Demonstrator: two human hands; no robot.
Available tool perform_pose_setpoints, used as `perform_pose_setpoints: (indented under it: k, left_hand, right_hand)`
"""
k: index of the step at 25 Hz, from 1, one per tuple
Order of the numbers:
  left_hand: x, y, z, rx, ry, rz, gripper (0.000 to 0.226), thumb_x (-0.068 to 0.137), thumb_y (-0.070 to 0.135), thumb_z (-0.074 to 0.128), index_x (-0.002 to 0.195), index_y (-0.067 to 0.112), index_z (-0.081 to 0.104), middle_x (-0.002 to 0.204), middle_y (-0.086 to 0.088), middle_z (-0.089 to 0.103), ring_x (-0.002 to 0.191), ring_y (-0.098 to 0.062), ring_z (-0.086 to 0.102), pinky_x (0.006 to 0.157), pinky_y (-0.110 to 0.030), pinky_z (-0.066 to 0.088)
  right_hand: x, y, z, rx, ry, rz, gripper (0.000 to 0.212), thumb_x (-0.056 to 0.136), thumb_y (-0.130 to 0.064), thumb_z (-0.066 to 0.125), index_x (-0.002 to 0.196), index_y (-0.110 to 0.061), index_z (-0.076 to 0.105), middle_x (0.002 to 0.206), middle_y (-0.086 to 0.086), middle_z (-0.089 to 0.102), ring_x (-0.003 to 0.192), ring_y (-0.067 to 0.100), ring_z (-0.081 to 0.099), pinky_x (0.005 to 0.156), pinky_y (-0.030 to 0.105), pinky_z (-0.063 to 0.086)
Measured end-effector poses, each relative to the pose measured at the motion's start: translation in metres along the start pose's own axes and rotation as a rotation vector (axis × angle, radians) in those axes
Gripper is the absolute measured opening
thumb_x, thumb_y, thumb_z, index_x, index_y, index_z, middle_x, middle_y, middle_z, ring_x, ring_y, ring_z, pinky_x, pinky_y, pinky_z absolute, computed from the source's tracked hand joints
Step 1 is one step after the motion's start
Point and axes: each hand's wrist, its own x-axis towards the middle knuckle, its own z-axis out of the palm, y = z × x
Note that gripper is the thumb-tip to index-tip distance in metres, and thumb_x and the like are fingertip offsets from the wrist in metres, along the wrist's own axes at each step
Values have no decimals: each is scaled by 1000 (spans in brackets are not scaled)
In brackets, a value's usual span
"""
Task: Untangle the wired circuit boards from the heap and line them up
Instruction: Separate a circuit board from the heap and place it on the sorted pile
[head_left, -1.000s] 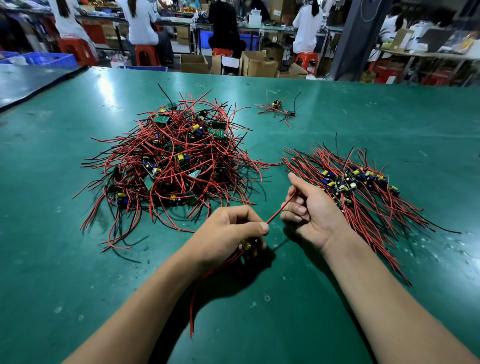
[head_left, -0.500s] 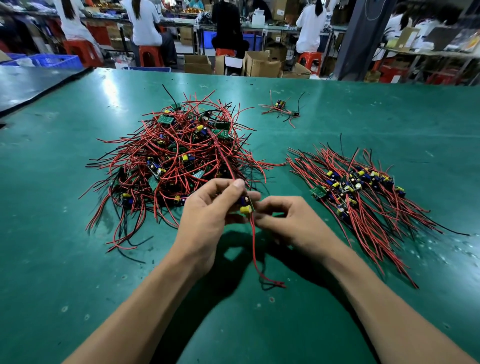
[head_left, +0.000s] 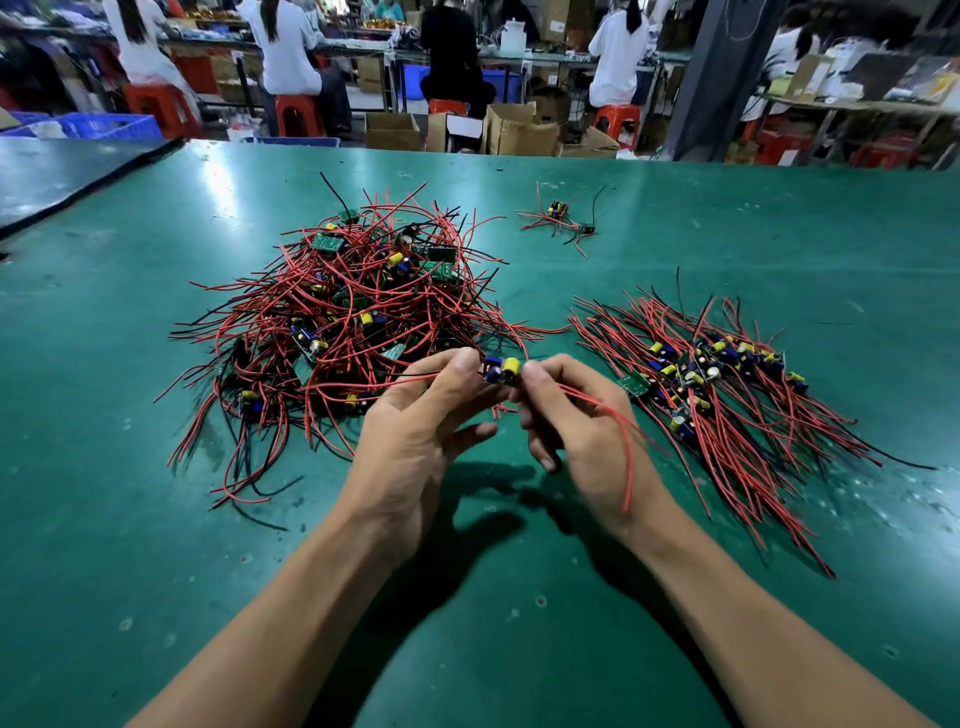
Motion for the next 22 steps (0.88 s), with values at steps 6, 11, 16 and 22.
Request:
perform_pose_setpoints:
  k: [6, 11, 16, 22]
  left_hand:
    - [-1, -8, 0, 28, -132, -223, 22, 74, 14, 69, 95, 8, 69, 79, -10, 67, 57, -17, 60, 52, -23, 51]
    - [0, 1, 0, 40, -249, -405, 39, 80, 44, 60, 93, 8, 63, 69, -7, 67, 45, -17, 59, 43, -24, 48]
    - [-7, -6, 1, -18, -265, -323, 26, 75, 25, 70, 94, 10, 61, 92, -16, 74, 71, -22, 73, 60, -27, 58]
    - [-4, -11, -1, 108, -207, -303, 28, 70, 16, 73, 93, 4, 63, 85, -21, 73, 67, -27, 72, 66, -30, 60]
  right_hand:
    - [3, -16, -18, 481, -167, 400, 24, 86, -32, 62, 68, -17, 61, 57, -2, 43, 41, 7, 29, 45, 21, 15]
    - [1, -15, -22, 392, -305, 559, 16, 81, -26, 64, 66, -20, 61, 66, 3, 40, 59, 16, 11, 39, 16, 17]
    - [4, -8, -25, 332, -190, 541, 15, 78, -31, 74, 69, -23, 66, 63, -5, 56, 48, 4, 48, 42, 12, 31]
    - [5, 1, -24, 219, -135, 499, 11, 75, -26, 79, 75, -20, 70, 71, 5, 57, 52, 12, 51, 49, 22, 39]
